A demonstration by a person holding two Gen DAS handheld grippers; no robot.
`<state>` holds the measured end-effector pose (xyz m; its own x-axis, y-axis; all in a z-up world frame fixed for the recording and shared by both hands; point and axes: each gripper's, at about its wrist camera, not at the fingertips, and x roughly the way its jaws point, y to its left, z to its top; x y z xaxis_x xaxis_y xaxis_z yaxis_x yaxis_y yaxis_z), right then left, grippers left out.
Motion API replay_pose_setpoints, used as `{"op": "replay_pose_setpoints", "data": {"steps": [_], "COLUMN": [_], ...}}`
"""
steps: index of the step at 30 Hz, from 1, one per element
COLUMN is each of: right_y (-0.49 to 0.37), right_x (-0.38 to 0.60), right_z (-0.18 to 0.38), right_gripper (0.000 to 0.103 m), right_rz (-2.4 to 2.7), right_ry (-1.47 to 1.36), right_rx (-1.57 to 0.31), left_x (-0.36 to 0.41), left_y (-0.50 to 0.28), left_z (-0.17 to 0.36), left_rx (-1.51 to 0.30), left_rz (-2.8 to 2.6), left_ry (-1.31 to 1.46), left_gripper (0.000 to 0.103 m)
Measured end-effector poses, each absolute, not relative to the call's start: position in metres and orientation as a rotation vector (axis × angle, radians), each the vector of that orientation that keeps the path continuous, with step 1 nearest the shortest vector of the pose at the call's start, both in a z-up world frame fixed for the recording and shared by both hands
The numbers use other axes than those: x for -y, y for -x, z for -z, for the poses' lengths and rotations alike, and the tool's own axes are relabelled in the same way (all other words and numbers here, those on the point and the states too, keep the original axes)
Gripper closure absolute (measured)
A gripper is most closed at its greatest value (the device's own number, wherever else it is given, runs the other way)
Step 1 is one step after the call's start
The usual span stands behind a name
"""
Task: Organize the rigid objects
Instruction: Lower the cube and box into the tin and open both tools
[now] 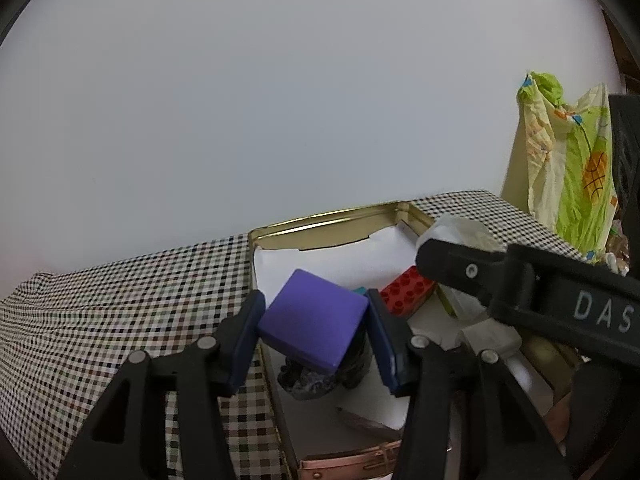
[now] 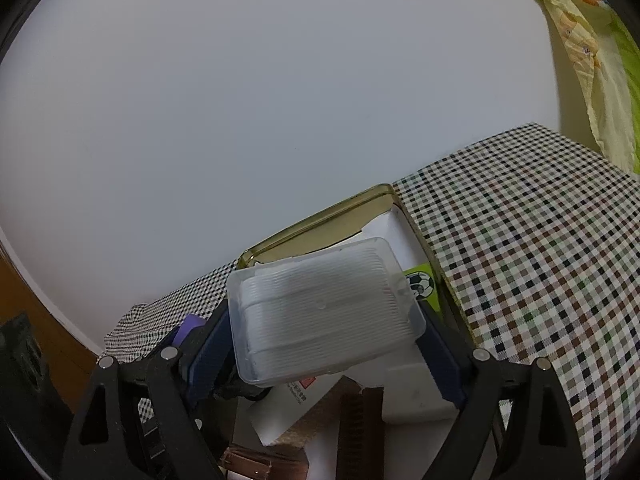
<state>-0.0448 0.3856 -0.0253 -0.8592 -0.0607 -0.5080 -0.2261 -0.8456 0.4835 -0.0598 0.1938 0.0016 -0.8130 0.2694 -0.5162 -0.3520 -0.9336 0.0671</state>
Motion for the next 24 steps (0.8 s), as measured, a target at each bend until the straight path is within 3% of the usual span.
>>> {"op": "replay_pose_setpoints", "data": {"steps": [1,4,6,10,18,24], "right_y": [0.046,0.048,0.048,0.053,0.049,0.012], "right_x": [-0.386,-0.389,-0.392,-0.394,-0.398,-0.411], "right_z": [0.026,0.029,0.030,0.034,0.033,0.017], "right_gripper": [0.014,0.014,0.013,0.013,0.007,0.007], "right_rz": [-2.821,-2.808,-2.802,-2.808,-2.845,-2.728], "right_ry": [0.807,0.813,0.815,0.819,0.733,0.393], "right_rx": [-0.848,-0.884,-0.911,-0.936,-1.001,-0.938], "left_x": [-0.195,-0.193,-0.189,-0.187,-0.179,-0.161], "left_y": [0.060,0.061,0.060,0.058,0.057,0.048], "left_z": [-0.002,-0.001,-0.001,-0.003,-0.003,-0.007], "left_rx": [-0.236,-0.249,-0.243,-0.230,-0.165,-0.151], "left_rz": [-2.711,-2.712,-2.715,-2.711,-2.710,-2.802], "left_ry": [0.737,0.767,0.769,0.773,0.748,0.649], "left_gripper": [0.050,0.028,0.023,0.002,0.001,0.001]}}
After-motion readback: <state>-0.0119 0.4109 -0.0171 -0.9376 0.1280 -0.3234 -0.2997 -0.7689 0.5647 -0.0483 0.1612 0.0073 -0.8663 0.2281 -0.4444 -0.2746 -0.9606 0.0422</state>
